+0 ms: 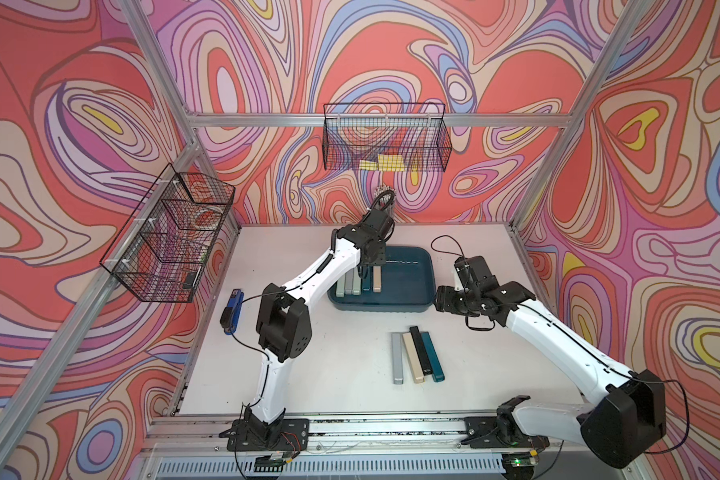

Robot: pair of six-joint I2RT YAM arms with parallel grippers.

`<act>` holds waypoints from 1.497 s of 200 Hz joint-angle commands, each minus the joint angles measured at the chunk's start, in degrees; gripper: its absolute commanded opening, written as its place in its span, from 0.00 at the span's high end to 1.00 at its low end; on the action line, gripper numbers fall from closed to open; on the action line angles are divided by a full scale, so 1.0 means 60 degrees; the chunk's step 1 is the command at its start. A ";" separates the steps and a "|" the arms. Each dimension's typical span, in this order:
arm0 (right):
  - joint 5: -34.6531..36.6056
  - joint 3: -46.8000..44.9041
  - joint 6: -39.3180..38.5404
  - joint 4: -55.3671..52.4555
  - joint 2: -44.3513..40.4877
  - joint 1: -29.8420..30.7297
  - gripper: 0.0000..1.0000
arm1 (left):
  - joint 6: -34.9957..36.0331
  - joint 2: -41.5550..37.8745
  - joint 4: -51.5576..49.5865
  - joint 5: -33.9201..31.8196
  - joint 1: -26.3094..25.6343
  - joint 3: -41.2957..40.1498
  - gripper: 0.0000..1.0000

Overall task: Put the pruning pliers into the storage box
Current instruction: Place the pruning pliers in the storage box, then pick up the pruning pliers from the center of the board.

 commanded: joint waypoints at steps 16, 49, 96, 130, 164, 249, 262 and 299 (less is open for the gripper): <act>0.0565 -0.0848 0.0707 -0.0543 0.0237 0.0991 0.37 | -0.0069 -0.1575 0.0582 0.0309 -0.0172 -0.2230 0.50; 0.0791 -0.1070 0.1111 -0.0626 0.0646 0.1885 0.50 | -0.0422 -0.2513 0.0663 0.0487 -0.0449 -0.3827 0.49; 0.0178 -0.1728 0.1467 -0.0210 0.0669 0.2269 0.57 | -0.0899 -0.3312 0.0742 0.0679 -0.0710 -0.5197 0.49; 0.0276 -0.1958 0.1769 -0.0091 0.0918 0.2863 0.57 | -0.0938 -0.3619 0.0721 0.0595 -0.0710 -0.5494 0.49; 0.0430 -0.2275 0.1968 0.0040 0.0907 0.2915 0.57 | -0.0920 -0.3700 0.0595 0.0567 -0.0710 -0.5488 0.49; 0.0729 -0.2542 0.1866 0.0004 0.1070 0.2916 0.57 | -0.1015 -0.3854 0.0604 0.0593 -0.0710 -0.5610 0.49; 0.0787 -0.2552 0.1792 -0.0022 0.1109 0.2917 0.56 | -0.1022 -0.3883 0.0604 0.0579 -0.0710 -0.5626 0.49; 0.0895 -0.2536 0.1746 -0.0070 0.0813 0.2915 0.56 | -0.1051 -0.3929 0.0644 0.0564 -0.0710 -0.5691 0.48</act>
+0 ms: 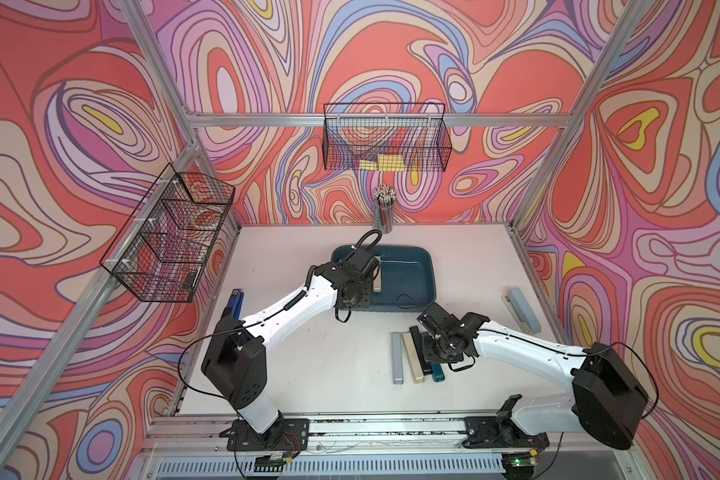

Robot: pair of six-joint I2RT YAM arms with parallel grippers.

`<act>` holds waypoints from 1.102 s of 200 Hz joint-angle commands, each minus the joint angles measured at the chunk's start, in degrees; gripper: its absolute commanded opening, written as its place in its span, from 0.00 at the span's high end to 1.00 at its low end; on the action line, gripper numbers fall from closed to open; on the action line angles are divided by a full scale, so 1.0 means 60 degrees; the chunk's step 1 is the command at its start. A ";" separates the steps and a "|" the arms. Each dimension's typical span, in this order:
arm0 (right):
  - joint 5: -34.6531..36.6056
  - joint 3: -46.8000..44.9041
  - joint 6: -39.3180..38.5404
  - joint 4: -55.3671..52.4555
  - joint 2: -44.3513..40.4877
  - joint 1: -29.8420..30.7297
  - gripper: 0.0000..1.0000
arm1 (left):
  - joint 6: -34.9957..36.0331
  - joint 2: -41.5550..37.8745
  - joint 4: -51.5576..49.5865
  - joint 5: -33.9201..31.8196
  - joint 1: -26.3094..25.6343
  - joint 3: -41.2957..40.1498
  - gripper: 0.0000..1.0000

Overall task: Put the pruning pliers into the storage box
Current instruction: Pick up the pruning pliers from the center of the board.

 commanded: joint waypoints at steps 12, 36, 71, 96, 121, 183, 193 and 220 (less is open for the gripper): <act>0.0378 -0.0165 -0.0157 -0.0159 -0.0127 0.0046 0.57 | -0.0181 -0.0271 0.0061 -0.0055 -0.0003 -0.0145 0.48; 0.0326 -0.0136 -0.0158 -0.0172 -0.0311 0.0035 0.57 | -0.0181 -0.0226 0.0094 0.0005 -0.0003 -0.0115 0.49; 0.0495 -0.0179 -0.0179 -0.0311 -0.0411 0.0037 0.57 | -0.0210 -0.0226 0.0166 0.0035 -0.0003 -0.0159 0.48; 0.0575 -0.0250 -0.0175 -0.0349 -0.0387 0.0032 0.56 | -0.0228 -0.0226 0.0171 0.0051 -0.0003 -0.0159 0.49; 0.0604 -0.0224 -0.0221 -0.0244 -0.0311 0.0030 0.57 | -0.0225 -0.0226 0.0167 0.0048 -0.0003 -0.0149 0.49; 0.0800 -0.0178 -0.0264 -0.0146 -0.0049 -0.0081 0.57 | -0.0247 -0.0211 0.0175 0.0038 -0.0003 -0.0145 0.49; 0.0788 -0.0179 -0.0261 -0.0132 -0.0014 -0.0170 0.57 | -0.0242 -0.0211 0.0182 0.0036 -0.0003 -0.0145 0.48; 0.0824 -0.0148 -0.0216 -0.0121 -0.0046 -0.0461 0.57 | -0.0240 -0.0197 0.0197 0.0022 -0.0010 -0.0115 0.48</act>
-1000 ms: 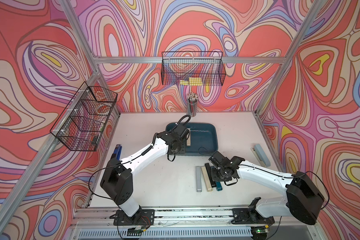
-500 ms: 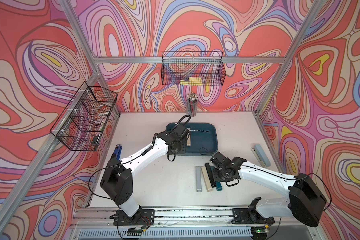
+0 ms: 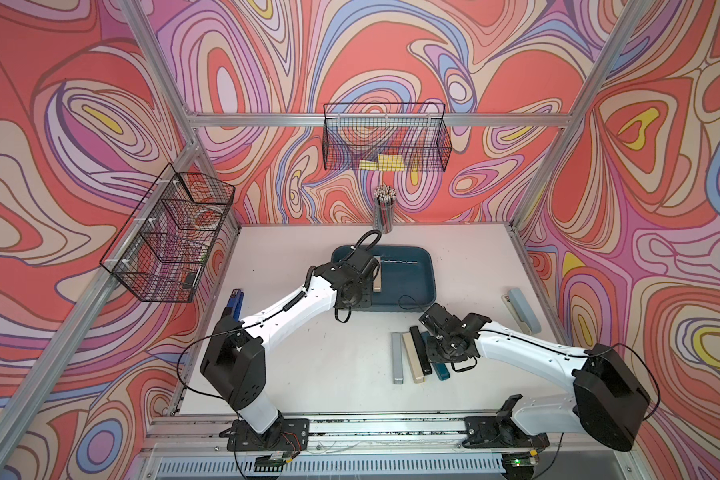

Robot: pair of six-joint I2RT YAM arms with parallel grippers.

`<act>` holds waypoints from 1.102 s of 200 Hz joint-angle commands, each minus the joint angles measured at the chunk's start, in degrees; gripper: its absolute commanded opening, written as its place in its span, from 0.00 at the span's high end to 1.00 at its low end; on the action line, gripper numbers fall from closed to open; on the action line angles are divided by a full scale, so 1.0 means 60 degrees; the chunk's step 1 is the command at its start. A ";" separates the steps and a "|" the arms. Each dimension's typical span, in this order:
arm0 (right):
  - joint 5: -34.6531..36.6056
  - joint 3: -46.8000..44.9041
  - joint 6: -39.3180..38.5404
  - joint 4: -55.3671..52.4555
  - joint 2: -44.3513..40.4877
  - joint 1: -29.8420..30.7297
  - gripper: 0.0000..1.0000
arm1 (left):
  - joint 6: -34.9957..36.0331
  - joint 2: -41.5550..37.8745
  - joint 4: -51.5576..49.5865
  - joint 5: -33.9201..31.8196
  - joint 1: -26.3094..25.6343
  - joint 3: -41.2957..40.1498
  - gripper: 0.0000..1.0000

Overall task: Put the pruning pliers into the storage box
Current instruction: Pick up the pruning pliers from the center of the board.

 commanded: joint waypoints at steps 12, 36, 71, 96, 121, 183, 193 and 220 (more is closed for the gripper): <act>0.0230 0.0029 -0.0095 0.0082 0.0071 -0.0316 0.57 | -0.0119 -0.0124 0.0124 -0.0051 -0.0003 -0.0004 0.48; 0.0150 0.0146 -0.0325 0.0318 0.0323 -0.0438 0.57 | -0.0078 -0.0054 0.0096 -0.0053 -0.0003 0.0098 0.48; -0.0228 0.0194 -0.0608 0.0868 0.0762 -0.0796 0.59 | -0.0104 0.0019 0.0124 -0.0033 -0.0003 0.0152 0.48; -0.0432 0.0171 -0.0716 0.1070 0.0891 -0.1031 0.60 | -0.0105 0.0037 0.0124 -0.0062 -0.0003 0.0203 0.48; -0.0458 0.0248 -0.0842 0.1037 0.0882 -0.1128 0.69 | -0.0119 0.0113 0.0139 -0.0068 -0.0003 0.0276 0.48; -0.0250 0.1460 -0.1183 0.0031 0.0631 -0.1127 0.79 | -0.0093 0.0146 0.0045 -0.0109 -0.0003 0.0350 0.48; -0.0182 0.1981 -0.1276 -0.0353 0.0609 -0.1127 0.79 | -0.0081 0.0102 -0.0027 -0.0163 -0.0003 0.0322 0.48; 0.0103 0.3754 -0.1757 -0.1271 0.0805 -0.1124 0.79 | -0.0047 -0.0219 -0.0238 -0.0434 -0.0003 0.0155 0.48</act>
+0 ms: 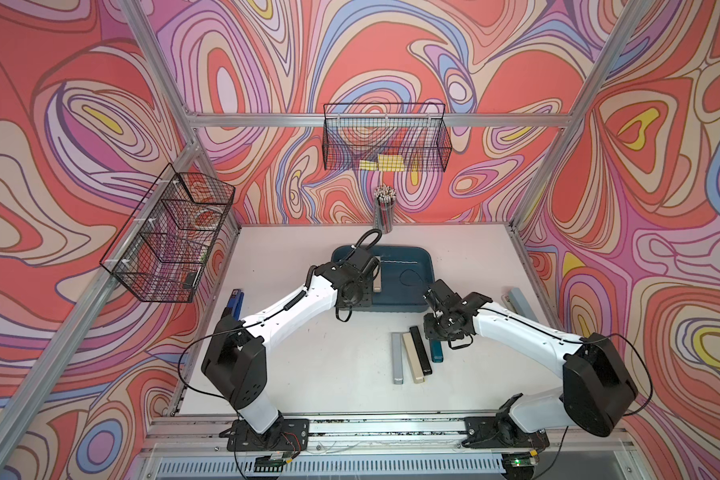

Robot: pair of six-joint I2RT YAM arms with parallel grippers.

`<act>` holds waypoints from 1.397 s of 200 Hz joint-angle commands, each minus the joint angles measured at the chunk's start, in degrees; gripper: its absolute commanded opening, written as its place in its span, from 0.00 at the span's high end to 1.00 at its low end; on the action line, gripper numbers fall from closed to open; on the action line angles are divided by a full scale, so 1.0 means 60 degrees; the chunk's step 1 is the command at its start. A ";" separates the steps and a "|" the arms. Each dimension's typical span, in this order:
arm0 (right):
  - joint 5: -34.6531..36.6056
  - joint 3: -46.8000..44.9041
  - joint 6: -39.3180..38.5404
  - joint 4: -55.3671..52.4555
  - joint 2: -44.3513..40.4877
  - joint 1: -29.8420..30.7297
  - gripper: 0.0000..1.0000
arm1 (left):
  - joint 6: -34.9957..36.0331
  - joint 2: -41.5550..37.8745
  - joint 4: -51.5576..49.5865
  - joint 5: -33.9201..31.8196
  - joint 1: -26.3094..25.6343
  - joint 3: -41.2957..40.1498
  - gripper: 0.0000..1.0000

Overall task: Put the pruning pliers into the storage box
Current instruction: Pick up the pruning pliers from the center of the board, then place the pruning pliers in the storage box.

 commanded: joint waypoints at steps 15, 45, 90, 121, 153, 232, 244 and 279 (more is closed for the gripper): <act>0.0617 0.2578 -0.0848 -0.1210 0.0455 -0.0056 0.79 | -0.0082 -0.0567 -0.0398 -0.0560 -0.0003 -0.0132 0.48; 0.0510 0.4738 -0.1425 -0.1177 0.1810 -0.0300 0.79 | -0.0363 -0.1156 -0.0307 -0.0744 -0.0003 -0.0703 0.48; -0.0291 0.7103 -0.1624 -0.0602 0.4331 -0.1088 0.79 | -0.1072 -0.1989 0.0001 -0.0535 -0.0003 -0.1719 0.48; -0.0394 0.8369 -0.1805 -0.0573 0.5832 -0.1165 0.79 | -0.1192 -0.2398 -0.0135 -0.0593 -0.0003 -0.1993 0.48; -0.0718 0.9209 -0.1800 -0.0596 0.7136 -0.1176 0.79 | -0.1263 -0.2697 -0.0348 -0.0696 -0.0003 -0.2149 0.48; -0.1119 1.0504 -0.1607 -0.0472 0.8937 -0.1231 0.79 | -0.1551 -0.3071 -0.0402 -0.0590 -0.0003 -0.2551 0.48; -0.1191 1.0656 -0.1578 -0.0472 0.9120 -0.1238 0.79 | -0.1544 -0.3054 -0.0407 -0.0594 -0.0007 -0.2560 0.48; -0.1521 1.0801 -0.1443 -0.0393 0.9410 -0.1233 0.79 | -0.1544 -0.2980 -0.0349 -0.0514 -0.0003 -0.2551 0.48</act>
